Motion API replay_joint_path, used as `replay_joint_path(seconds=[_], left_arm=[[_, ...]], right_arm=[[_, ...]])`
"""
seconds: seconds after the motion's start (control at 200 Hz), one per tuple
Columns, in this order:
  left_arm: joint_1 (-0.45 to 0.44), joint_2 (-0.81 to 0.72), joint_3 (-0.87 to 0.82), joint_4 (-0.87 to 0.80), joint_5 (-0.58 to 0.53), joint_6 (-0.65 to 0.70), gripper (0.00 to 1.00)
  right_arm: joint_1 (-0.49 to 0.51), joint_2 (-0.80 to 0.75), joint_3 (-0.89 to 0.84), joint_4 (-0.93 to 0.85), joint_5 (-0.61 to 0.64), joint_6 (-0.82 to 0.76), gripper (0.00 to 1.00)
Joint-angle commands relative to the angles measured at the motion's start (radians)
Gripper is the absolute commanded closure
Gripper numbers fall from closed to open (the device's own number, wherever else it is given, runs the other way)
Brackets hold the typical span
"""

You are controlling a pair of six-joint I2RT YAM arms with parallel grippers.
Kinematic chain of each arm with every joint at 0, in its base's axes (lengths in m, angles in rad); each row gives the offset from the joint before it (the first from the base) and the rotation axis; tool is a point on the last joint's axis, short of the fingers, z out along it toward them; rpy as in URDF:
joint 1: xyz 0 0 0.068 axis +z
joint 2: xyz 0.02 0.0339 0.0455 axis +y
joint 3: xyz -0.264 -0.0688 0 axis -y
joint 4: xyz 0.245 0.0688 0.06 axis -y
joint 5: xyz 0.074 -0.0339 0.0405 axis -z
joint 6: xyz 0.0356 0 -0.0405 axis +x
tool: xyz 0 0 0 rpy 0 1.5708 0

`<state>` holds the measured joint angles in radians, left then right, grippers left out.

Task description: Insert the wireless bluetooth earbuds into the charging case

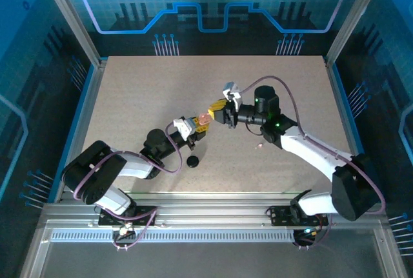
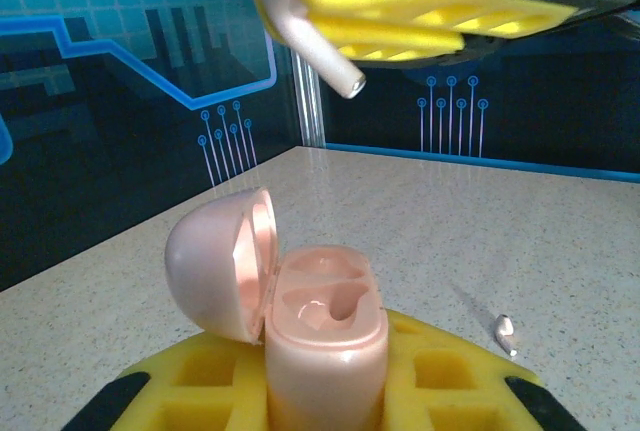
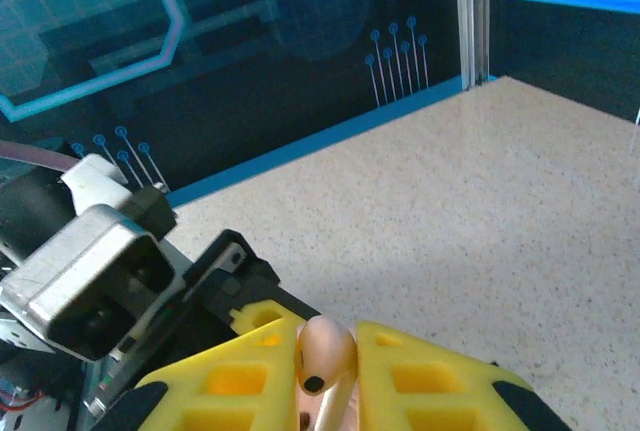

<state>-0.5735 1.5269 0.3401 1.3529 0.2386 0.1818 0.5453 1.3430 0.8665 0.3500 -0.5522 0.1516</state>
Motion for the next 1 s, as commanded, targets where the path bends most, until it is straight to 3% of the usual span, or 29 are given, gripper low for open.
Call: replay_joint_path(seconds=[0.0, 0.6, 0.996], left_arm=[[-0.008, -0.023, 0.025, 0.049, -0.017, -0.02, 0.86], [-0.007, -0.063, 0.026, 0.05, -0.046, -0.064, 0.86], [-0.008, -0.108, 0.023, 0.049, -0.065, -0.09, 0.86]], right_arm=[[0.038, -0.021, -0.044, 0.157, 0.096, 0.026, 0.81], [0.125, 0.057, -0.143, 0.423, 0.178, 0.095, 0.81], [0.14, 0.081, -0.176, 0.479, 0.214, 0.103, 0.81]])
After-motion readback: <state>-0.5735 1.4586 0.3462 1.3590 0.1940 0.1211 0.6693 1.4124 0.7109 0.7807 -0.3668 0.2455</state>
